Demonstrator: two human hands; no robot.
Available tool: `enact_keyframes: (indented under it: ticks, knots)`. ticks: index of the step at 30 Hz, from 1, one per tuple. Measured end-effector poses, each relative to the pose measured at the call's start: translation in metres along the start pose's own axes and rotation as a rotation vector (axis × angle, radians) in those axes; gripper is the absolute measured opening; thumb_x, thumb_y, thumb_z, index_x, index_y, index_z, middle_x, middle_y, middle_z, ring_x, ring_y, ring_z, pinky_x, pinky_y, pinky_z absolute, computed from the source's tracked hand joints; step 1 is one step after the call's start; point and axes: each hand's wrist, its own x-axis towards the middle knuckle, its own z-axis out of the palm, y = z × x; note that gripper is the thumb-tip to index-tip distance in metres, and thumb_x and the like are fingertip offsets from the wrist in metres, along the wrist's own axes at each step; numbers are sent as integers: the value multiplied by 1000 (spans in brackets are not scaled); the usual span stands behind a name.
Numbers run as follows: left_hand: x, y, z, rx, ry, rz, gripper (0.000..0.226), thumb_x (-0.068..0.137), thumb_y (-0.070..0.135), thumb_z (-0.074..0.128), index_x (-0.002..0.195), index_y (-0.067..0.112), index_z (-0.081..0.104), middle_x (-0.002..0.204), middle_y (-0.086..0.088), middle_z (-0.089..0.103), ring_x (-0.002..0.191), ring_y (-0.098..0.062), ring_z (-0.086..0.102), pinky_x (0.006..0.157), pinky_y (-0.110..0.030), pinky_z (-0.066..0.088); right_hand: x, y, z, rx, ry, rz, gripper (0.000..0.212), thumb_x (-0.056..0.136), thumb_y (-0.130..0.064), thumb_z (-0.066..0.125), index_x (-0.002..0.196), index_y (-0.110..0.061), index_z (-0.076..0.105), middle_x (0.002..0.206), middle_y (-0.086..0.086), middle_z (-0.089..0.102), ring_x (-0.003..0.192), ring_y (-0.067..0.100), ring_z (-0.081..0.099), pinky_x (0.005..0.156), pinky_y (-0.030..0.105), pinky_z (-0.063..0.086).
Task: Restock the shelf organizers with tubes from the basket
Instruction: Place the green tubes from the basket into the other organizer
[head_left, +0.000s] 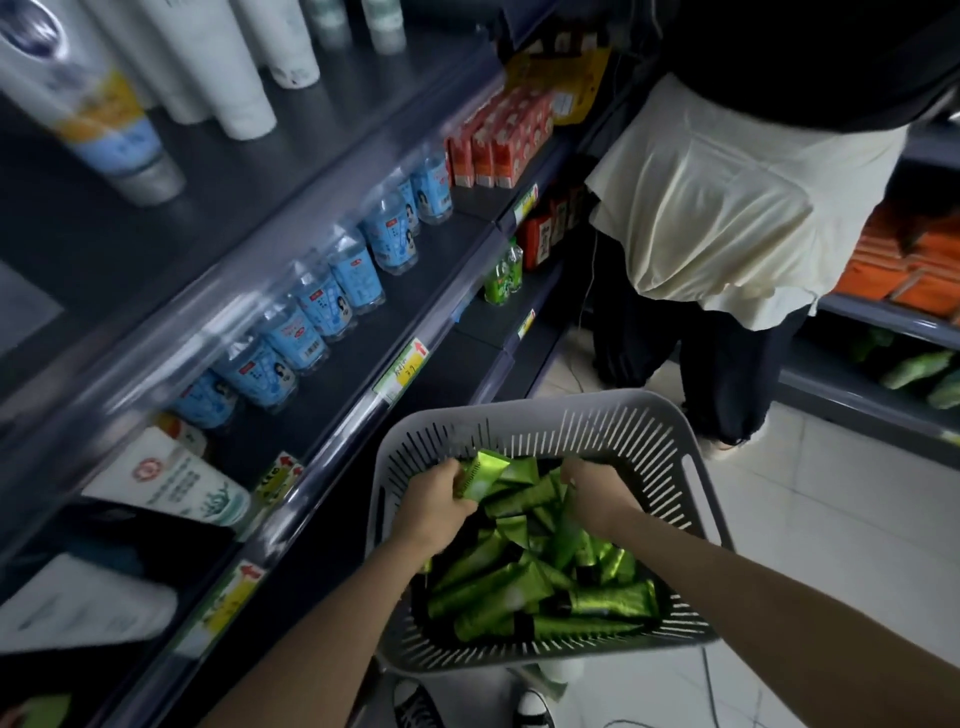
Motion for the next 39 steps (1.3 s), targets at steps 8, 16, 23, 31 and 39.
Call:
enact_keyframes:
  ticks: [8, 16, 23, 31, 39]
  knots:
    - [-33, 29, -71, -114, 100, 59, 20, 82, 11, 66, 102, 16, 62, 92, 2, 65, 86, -16, 62, 68, -26, 45, -26, -58, -96, -5, 151, -318, 23, 71, -9, 67, 93, -12, 74, 95, 2, 71, 93, 20, 63, 78, 27, 46]
    - [-72, 71, -194, -164, 372, 177, 26, 78, 38, 65, 73, 15, 54, 67, 0, 55, 64, -14, 52, 59, -30, 36, -85, -187, -202, 166, 290, -602, 12, 73, -5, 74, 84, -8, 74, 80, 7, 72, 74, 11, 60, 74, 30, 50]
    - [-144, 62, -312, -199, 693, 200, 40, 82, 37, 68, 79, -1, 58, 67, -15, 54, 62, -13, 47, 60, -33, 37, -137, -306, -243, 220, 311, -842, 12, 73, -2, 74, 81, -12, 74, 76, 4, 71, 68, 10, 61, 69, 30, 51]
    - [-241, 24, -423, 31, 956, 16, 34, 73, 29, 76, 98, 13, 59, 80, 2, 58, 75, -16, 54, 60, -26, 40, -164, -433, -228, 362, 151, -1065, 17, 76, 4, 71, 76, -14, 70, 68, 1, 66, 58, 4, 58, 56, 23, 51]
    - [-307, -34, -511, 276, 1034, -229, 26, 65, 26, 81, 72, 9, 63, 64, 3, 56, 61, -12, 50, 51, -19, 33, -176, -550, -193, 372, 139, -1215, 22, 74, -3, 74, 72, -24, 71, 70, -8, 67, 69, 9, 61, 70, 27, 53]
